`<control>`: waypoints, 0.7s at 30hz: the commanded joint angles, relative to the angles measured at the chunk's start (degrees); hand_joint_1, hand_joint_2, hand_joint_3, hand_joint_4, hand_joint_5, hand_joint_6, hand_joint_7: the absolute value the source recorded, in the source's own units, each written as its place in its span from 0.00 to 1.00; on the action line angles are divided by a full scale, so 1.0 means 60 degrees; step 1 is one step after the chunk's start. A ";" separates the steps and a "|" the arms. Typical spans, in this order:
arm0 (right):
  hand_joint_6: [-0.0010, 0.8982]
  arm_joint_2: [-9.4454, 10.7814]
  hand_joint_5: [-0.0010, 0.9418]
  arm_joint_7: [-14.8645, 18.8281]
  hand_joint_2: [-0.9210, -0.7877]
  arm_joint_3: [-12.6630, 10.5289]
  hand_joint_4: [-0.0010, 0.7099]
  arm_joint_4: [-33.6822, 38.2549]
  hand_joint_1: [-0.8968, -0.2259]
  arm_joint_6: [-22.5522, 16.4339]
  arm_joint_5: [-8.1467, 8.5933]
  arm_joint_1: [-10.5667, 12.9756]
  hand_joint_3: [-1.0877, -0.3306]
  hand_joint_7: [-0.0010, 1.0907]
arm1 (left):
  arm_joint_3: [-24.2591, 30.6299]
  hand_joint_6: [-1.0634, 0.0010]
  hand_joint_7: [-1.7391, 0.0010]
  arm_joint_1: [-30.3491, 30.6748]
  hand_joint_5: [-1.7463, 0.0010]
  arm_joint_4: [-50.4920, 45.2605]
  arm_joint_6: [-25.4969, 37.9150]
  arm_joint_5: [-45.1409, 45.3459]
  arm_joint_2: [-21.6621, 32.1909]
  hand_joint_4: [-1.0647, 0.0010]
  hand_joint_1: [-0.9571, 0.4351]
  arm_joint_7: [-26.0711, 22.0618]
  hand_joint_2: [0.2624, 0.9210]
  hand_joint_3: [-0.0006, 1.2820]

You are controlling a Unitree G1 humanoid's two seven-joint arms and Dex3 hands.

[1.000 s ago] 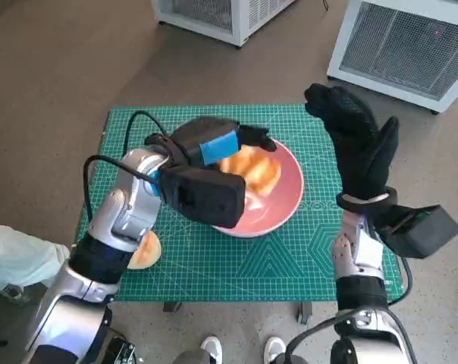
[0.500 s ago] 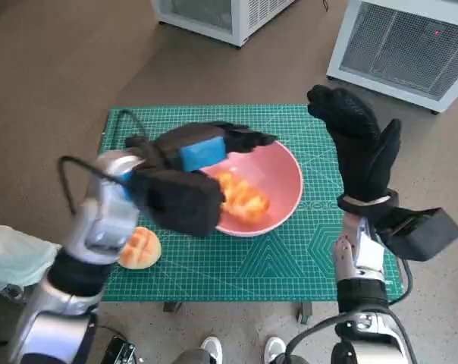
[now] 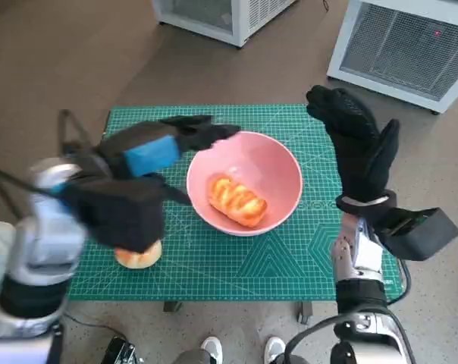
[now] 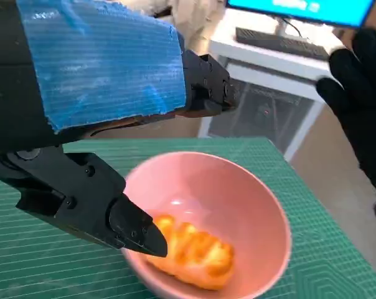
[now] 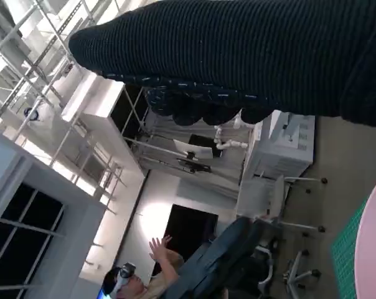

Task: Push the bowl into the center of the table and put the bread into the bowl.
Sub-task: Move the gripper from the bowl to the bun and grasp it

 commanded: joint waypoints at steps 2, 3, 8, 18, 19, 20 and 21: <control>0.17 0.0041 0.00 -0.0119 0.00 0.0078 0.37 0.0109 0.31 0.0100 -0.0070 0.0131 0.52 0.36 | 0.0501 0.79 1.00 0.0606 1.00 -0.0530 0.0295 -0.0173 0.0942 0.88 0.56 -0.0402 0.75 0.00; 0.17 0.0043 0.00 -0.0124 0.00 0.0084 0.37 0.0110 0.31 0.0105 -0.0067 0.0126 0.52 0.36 | 0.0534 0.79 1.00 0.0682 1.00 -0.0593 0.0357 -0.0166 0.1067 0.88 0.56 -0.0451 0.75 0.00; 0.19 0.0063 0.00 -0.0107 0.00 0.0108 0.37 0.0143 0.31 0.0151 -0.0008 0.0099 0.52 0.37 | 0.0556 0.79 1.00 0.1072 1.00 -0.0927 0.0786 -0.0002 0.1724 0.88 0.54 -0.0789 0.74 0.00; 0.19 0.0077 0.00 -0.0011 0.00 0.0112 0.37 0.0220 0.31 0.0242 0.0099 0.0023 0.52 0.37 | 0.0370 0.78 1.00 0.2030 1.00 -0.1521 0.1455 0.0305 0.2491 0.89 0.54 -0.1171 0.74 0.00; 0.19 0.0078 0.00 -0.0005 0.00 0.0112 0.37 0.0232 0.31 0.0243 0.0101 0.0015 0.52 0.37 | 0.0350 0.78 1.00 0.2098 1.00 -0.1546 0.1472 0.0316 0.2519 0.89 0.54 -0.1175 0.74 0.00; 0.19 0.0077 0.00 0.0003 0.00 0.0110 0.37 0.0250 0.31 0.0250 0.0106 0.0002 0.52 0.37 | 0.0320 0.78 1.00 0.2180 1.00 -0.1551 0.1478 0.0325 0.2540 0.89 0.54 -0.1178 0.74 0.00; 0.19 0.0074 0.00 0.0011 0.00 0.0107 0.37 0.0265 0.31 0.0255 0.0111 -0.0010 0.52 0.37 | 0.0297 0.78 1.00 0.2232 1.00 -0.1555 0.1486 0.0332 0.2553 0.89 0.54 -0.1179 0.74 0.00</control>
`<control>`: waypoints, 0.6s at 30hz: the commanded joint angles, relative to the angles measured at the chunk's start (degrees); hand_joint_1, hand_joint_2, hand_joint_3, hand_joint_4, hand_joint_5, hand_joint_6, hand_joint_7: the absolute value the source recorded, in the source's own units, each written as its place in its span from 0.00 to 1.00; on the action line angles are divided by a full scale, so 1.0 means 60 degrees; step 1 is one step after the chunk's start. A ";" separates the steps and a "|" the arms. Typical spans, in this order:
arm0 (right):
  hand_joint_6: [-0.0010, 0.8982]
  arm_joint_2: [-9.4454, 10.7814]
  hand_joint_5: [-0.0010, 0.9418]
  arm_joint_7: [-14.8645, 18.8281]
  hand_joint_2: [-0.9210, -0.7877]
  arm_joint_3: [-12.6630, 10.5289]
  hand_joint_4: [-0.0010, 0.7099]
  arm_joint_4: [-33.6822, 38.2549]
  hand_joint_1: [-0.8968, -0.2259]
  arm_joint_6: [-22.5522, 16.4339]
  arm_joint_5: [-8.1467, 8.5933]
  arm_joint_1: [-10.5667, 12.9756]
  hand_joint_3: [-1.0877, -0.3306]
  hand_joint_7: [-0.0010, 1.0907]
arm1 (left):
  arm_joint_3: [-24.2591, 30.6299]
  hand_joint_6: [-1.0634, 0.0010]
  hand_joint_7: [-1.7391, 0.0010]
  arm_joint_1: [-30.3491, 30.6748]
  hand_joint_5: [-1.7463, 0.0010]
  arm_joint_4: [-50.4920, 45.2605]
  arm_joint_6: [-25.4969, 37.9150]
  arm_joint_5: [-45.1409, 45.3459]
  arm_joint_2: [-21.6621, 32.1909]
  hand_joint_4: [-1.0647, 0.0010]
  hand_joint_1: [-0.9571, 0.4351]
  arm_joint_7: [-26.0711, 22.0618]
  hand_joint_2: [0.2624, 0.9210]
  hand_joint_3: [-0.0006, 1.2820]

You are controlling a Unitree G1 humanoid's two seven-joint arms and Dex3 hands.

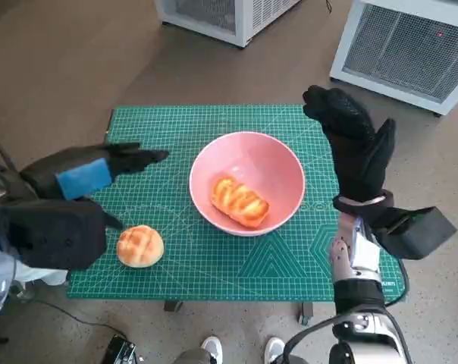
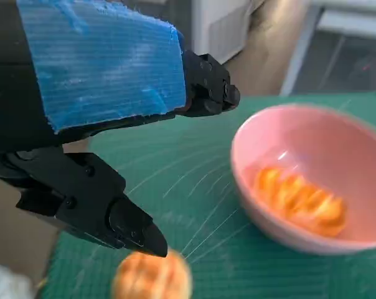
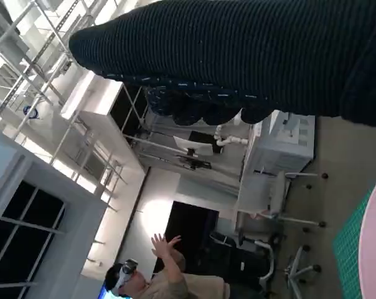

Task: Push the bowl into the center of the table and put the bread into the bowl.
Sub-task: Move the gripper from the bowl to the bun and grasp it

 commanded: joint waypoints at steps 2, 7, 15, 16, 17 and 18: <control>0.19 0.0030 0.00 0.0102 0.00 0.0015 0.37 0.0217 0.31 0.0198 0.0110 -0.0003 0.52 0.37 | -0.0213 0.78 1.00 0.0477 1.00 -0.0157 0.0096 0.0062 0.0195 0.89 0.55 -0.0124 0.74 0.00; 0.19 0.0038 0.00 0.0209 0.00 -0.0007 0.37 0.0251 0.31 0.0242 0.0202 -0.0038 0.52 0.37 | -0.0326 0.78 1.00 0.0795 1.00 -0.0040 0.0049 0.0050 0.0191 0.88 0.55 -0.0127 0.74 0.00; 0.19 0.0037 0.00 0.0323 0.00 -0.0034 0.37 0.0259 0.31 0.0268 0.0278 -0.0044 0.52 0.37 | -0.0771 0.79 1.00 0.1152 1.00 0.0165 0.0034 0.0227 0.0098 0.88 0.56 -0.0083 0.75 0.00; 0.19 0.0035 0.00 0.0331 0.00 -0.0033 0.37 0.0262 0.31 0.0267 0.0283 -0.0042 0.52 0.37 | -0.0826 0.79 1.00 0.1177 1.00 0.0197 0.0038 0.0246 0.0081 0.88 0.56 -0.0071 0.75 0.00; 0.19 0.0031 0.00 0.0338 0.00 -0.0035 0.37 0.0265 0.31 0.0264 0.0286 -0.0036 0.52 0.38 | -0.0913 0.79 1.00 0.1210 1.00 0.0246 0.0043 0.0295 0.0049 0.88 0.56 -0.0038 0.75 0.00; 0.19 0.0028 0.00 0.0345 0.00 -0.0038 0.37 0.0269 0.31 0.0263 0.0289 -0.0034 0.52 0.38 | -0.0977 0.78 1.00 0.1227 1.00 0.0283 0.0049 0.0329 0.0028 0.88 0.57 -0.0011 0.75 0.00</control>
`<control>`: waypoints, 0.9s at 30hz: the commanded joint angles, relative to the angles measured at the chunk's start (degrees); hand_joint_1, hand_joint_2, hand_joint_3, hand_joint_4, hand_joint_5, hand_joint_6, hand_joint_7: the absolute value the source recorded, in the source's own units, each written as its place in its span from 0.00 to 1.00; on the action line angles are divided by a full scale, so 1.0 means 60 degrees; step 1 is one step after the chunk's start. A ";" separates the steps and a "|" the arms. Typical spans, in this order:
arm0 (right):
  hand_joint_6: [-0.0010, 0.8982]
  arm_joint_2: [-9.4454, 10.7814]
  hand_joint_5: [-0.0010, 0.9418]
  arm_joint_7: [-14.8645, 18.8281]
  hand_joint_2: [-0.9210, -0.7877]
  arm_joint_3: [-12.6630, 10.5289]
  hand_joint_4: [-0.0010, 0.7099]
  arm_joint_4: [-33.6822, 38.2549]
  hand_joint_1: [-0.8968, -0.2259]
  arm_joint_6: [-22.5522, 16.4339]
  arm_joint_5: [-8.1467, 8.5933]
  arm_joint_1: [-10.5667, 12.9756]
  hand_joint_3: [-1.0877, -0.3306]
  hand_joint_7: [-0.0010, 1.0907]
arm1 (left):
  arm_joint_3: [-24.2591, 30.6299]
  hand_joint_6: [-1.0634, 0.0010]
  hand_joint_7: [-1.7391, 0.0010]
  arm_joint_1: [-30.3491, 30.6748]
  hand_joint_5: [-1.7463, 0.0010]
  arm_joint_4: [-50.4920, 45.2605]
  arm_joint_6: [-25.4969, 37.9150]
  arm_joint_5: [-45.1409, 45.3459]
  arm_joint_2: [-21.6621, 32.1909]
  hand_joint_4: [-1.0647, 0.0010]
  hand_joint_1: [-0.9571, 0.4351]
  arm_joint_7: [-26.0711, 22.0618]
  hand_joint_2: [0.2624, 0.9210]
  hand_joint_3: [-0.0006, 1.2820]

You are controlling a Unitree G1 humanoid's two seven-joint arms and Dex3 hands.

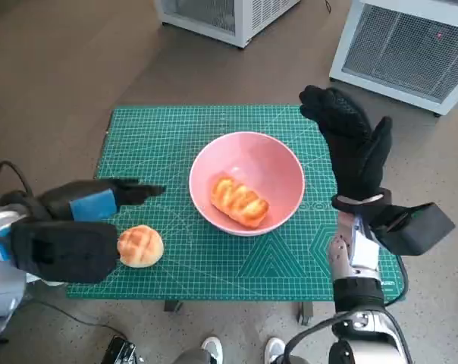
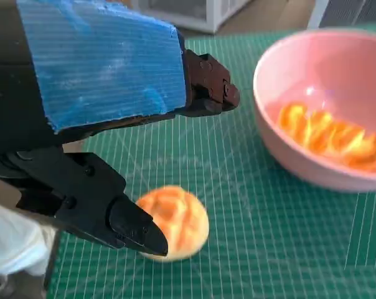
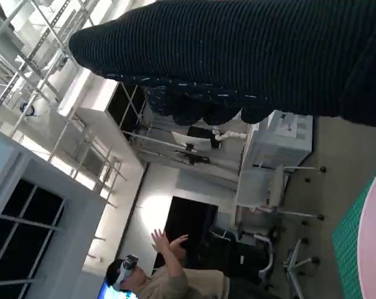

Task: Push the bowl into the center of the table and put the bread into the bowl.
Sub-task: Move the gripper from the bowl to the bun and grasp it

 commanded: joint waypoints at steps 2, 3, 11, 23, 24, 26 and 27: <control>0.19 0.0013 0.00 0.0095 0.00 -0.0013 0.37 0.0118 0.31 0.0123 0.0088 0.0089 0.52 0.38 | -0.0483 0.78 1.00 0.0251 1.00 0.0271 -0.0020 0.0360 -0.0086 0.88 0.57 0.0140 0.75 0.00; 0.19 0.0012 0.00 0.0091 0.00 -0.0011 0.37 0.0092 0.31 0.0129 0.0084 0.0104 0.52 0.38 | -0.0597 0.78 1.00 0.0285 1.00 0.0358 -0.0038 0.0461 -0.0134 0.88 0.57 0.0203 0.75 0.00; 0.19 -0.0022 0.00 0.0081 0.00 -0.0022 0.37 -0.0002 0.31 0.0179 0.0091 0.0162 0.52 0.38 | -0.1359 0.76 0.99 0.0396 0.99 0.1381 -0.0379 0.1137 -0.0577 0.86 0.57 0.0821 0.75 0.00; 0.19 -0.0040 0.00 0.0044 0.00 -0.0039 0.36 -0.0018 0.31 0.0187 0.0071 0.0200 0.52 0.38 | -0.2004 0.48 0.96 0.0709 0.98 0.3262 -0.1687 0.2229 -0.1408 0.57 0.69 0.2931 0.77 0.01; 0.19 -0.0042 0.00 0.0042 0.00 -0.0042 0.36 -0.0013 0.31 0.0192 0.0071 0.0195 0.52 0.38 | -0.2023 0.43 0.95 0.0739 0.97 0.3358 -0.1821 0.2300 -0.1441 0.51 0.70 0.3093 0.78 0.02; 0.19 -0.0047 0.00 0.0042 0.00 -0.0050 0.37 -0.0001 0.31 0.0207 0.0078 0.0182 0.52 0.38 | -0.2054 0.35 0.94 0.0785 0.95 0.3525 -0.2076 0.2428 -0.1488 0.39 0.72 0.3368 0.80 0.03; 0.19 -0.0045 0.00 0.0042 0.00 -0.0053 0.37 0.0007 0.31 0.0206 0.0079 0.0178 0.52 0.38 | -0.2063 0.33 0.93 0.0806 0.95 0.3594 -0.2207 0.2473 -0.1501 0.37 0.72 0.3472 0.81 0.03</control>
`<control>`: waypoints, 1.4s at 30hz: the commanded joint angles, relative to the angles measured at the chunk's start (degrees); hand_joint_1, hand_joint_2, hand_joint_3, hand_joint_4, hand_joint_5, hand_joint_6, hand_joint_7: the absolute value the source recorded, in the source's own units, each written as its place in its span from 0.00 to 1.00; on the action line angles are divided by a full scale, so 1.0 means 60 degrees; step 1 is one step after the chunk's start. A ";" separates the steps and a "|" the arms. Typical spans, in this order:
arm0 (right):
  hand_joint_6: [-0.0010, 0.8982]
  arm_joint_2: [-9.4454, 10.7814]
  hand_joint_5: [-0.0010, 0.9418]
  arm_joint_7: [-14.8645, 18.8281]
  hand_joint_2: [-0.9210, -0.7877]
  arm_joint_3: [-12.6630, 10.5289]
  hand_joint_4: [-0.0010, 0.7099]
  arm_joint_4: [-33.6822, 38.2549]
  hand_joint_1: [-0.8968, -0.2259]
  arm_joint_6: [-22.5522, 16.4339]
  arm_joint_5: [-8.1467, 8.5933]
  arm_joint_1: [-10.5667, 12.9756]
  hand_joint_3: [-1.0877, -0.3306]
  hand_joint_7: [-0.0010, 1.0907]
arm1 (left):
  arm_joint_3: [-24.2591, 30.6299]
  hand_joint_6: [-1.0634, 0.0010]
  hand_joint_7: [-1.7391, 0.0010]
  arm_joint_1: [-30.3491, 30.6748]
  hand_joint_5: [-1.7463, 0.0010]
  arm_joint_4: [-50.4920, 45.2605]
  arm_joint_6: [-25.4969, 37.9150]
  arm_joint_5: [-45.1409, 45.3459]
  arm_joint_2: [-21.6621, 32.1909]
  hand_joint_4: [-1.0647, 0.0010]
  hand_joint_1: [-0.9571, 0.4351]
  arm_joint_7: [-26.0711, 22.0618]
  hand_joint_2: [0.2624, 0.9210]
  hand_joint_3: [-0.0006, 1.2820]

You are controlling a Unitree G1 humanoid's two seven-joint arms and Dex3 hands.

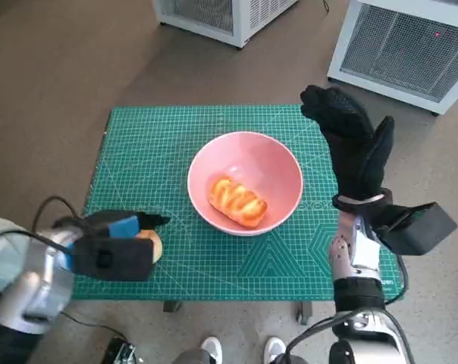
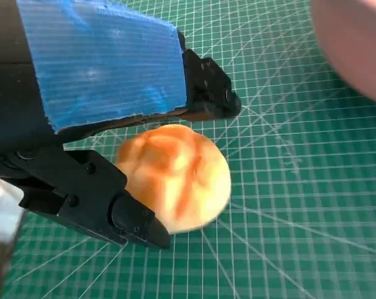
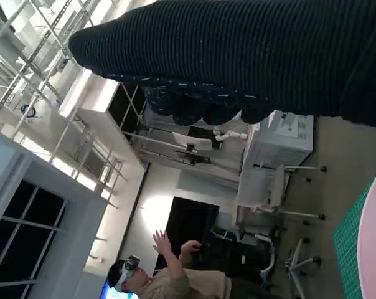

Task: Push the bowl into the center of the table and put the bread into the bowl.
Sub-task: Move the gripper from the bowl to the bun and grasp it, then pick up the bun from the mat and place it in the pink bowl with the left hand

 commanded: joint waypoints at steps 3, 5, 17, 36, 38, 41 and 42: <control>0.19 0.0000 0.00 0.0002 0.00 -0.0020 0.37 0.0060 0.31 0.0160 0.0061 0.0162 0.52 0.38 | -0.0159 0.25 0.90 0.0269 0.80 0.0558 -0.0776 0.0339 -0.0162 0.27 0.78 0.0671 0.86 0.04; 0.19 0.0010 0.00 -0.0004 0.00 -0.0019 0.37 0.0057 0.31 0.0175 0.0064 0.0157 0.52 0.38 | -0.0133 0.32 0.66 0.0289 0.51 0.0586 -0.0942 0.0295 -0.0157 0.30 0.79 0.0683 0.93 0.05; 0.19 0.0036 0.00 -0.0014 0.00 -0.0006 0.37 0.0033 0.31 0.0203 0.0057 0.0160 0.52 0.38 | 0.0058 0.39 0.40 0.0305 0.33 0.0684 -0.1382 0.0170 -0.0178 0.28 0.69 0.0556 0.97 0.05; 0.18 0.0007 0.00 0.0063 0.00 0.0002 0.37 0.0051 0.32 0.0210 0.0078 0.0172 0.52 0.38 | 0.2327 0.41 0.33 -0.1752 0.37 -0.1580 -0.0010 -0.1493 -0.0318 0.29 0.69 0.0122 0.98 0.04; 0.18 0.0005 0.00 0.0059 0.00 0.0007 0.37 0.0065 0.32 0.0194 0.0066 0.0169 0.52 0.38 | 0.2382 0.41 0.34 -0.1972 0.37 -0.1750 0.0119 -0.1522 -0.0385 0.28 0.69 0.0137 0.98 0.04; 0.18 -0.0001 0.00 0.0072 0.00 0.0009 0.37 0.0066 0.32 0.0181 0.0067 0.0178 0.52 0.38 | 0.2404 0.40 0.34 -0.2499 0.38 -0.2085 0.0325 -0.1535 -0.0564 0.27 0.69 0.0242 0.98 0.04; 0.18 -0.0002 0.00 0.0076 0.00 0.0007 0.37 0.0070 0.32 0.0177 0.0070 0.0180 0.52 0.39 | 0.2387 0.40 0.34 -0.2600 0.38 -0.2140 0.0378 -0.1515 -0.0604 0.26 0.69 0.0264 0.98 0.04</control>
